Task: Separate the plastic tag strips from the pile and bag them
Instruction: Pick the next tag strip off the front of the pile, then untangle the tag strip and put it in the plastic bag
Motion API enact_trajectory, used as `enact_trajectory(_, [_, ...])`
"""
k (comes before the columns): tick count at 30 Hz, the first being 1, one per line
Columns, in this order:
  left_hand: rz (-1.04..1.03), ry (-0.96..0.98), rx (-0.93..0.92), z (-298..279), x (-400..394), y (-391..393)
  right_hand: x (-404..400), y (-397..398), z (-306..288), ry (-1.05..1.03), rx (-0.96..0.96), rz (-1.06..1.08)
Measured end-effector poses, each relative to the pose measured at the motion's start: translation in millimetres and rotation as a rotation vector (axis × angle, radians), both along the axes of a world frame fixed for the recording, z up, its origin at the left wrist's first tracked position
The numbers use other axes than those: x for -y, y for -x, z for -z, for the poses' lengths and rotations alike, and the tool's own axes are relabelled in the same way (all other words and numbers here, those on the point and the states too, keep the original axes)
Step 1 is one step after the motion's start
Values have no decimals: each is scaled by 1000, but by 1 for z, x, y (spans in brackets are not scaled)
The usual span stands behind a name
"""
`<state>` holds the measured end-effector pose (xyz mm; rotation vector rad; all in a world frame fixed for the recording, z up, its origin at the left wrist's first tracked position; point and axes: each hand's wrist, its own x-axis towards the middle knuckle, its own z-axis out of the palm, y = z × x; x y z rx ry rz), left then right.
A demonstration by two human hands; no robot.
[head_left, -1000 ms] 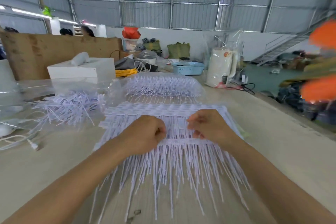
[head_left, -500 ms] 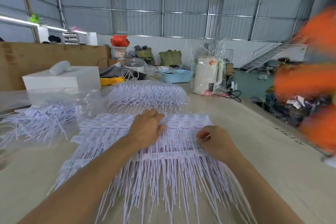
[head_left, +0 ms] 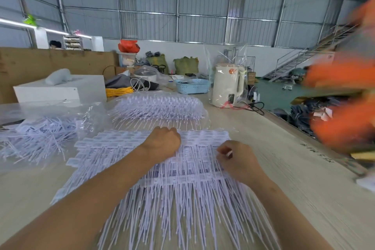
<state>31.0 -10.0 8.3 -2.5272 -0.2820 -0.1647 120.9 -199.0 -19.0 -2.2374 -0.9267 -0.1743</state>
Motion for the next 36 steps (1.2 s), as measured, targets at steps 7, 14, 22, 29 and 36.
enact_trajectory(7, [171, 190, 216, -35, 6, 31, 1, -2, -12, -390, -217, 72])
enact_trajectory(14, [282, 82, 304, -55, 20, 63, 12, 8, -27, -680, -713, -263])
enact_trajectory(22, [237, 896, 151, -11, 44, 36, -6, 28, -17, -579, -704, -292])
enact_trajectory(29, [139, 1274, 228, -9, 47, 19, -2, 26, -17, -532, -722, -325])
enact_trajectory(36, [82, 1482, 195, -10, 48, 18, -2, 28, -18, -393, -450, -294])
